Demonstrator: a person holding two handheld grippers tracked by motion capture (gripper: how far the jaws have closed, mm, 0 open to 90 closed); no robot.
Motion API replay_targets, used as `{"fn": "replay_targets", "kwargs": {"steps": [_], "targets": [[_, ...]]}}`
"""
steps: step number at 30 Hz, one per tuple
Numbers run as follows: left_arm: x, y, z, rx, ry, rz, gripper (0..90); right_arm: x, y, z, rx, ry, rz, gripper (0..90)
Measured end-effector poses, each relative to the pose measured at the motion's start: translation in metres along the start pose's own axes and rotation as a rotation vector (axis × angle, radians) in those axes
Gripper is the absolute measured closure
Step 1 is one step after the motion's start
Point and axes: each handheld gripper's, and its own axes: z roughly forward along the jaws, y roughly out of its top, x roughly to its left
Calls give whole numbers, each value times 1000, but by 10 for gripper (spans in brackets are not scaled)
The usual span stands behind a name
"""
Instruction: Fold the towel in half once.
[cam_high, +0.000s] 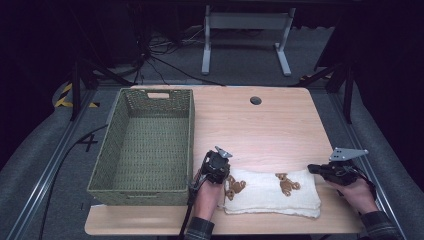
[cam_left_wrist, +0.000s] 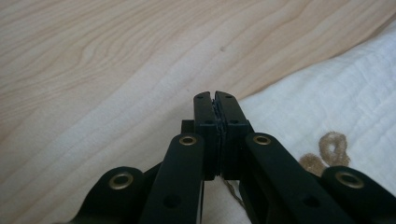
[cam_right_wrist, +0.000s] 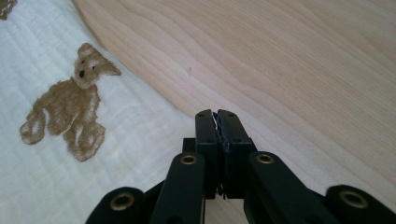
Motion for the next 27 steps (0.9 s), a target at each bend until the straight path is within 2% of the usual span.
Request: {"fn": "replay_targets", "kwargs": {"steps": [3,5,7,8,13,14,15,16,18,19,24,27], "targets": [[0,-1,3,-2,-1,0,864,-2,0,2,4,6,-3,881],[1,0,3,-15,10,-12,770,-1,-1,3,13,7,-5,880],[3,2,3,-19,4,-18,724,-1,-1,3,12,11,-5,880],[4,3,4,-19,18,-29,703,-1,-1,2,12,10,-5,880],[5,4,11,40,-26,-14,651,-1,-2,3,17,16,-5,879],[5,4,11,38,-34,-15,667,-1,-3,3,20,17,-5,879],[5,4,11,53,-48,-6,726,-1,-3,4,23,18,-5,879],[5,4,11,60,-51,-3,799,-1,-3,5,26,17,-5,879],[4,5,11,58,-51,4,861,-1,-3,5,26,14,-7,880],[5,6,10,54,-45,0,870,-2,-2,5,24,10,-6,880],[12,15,3,-32,-23,-20,876,-7,1,3,-3,-20,5,882],[15,21,5,-42,-8,-16,876,-13,5,5,-14,-30,12,883]]}}
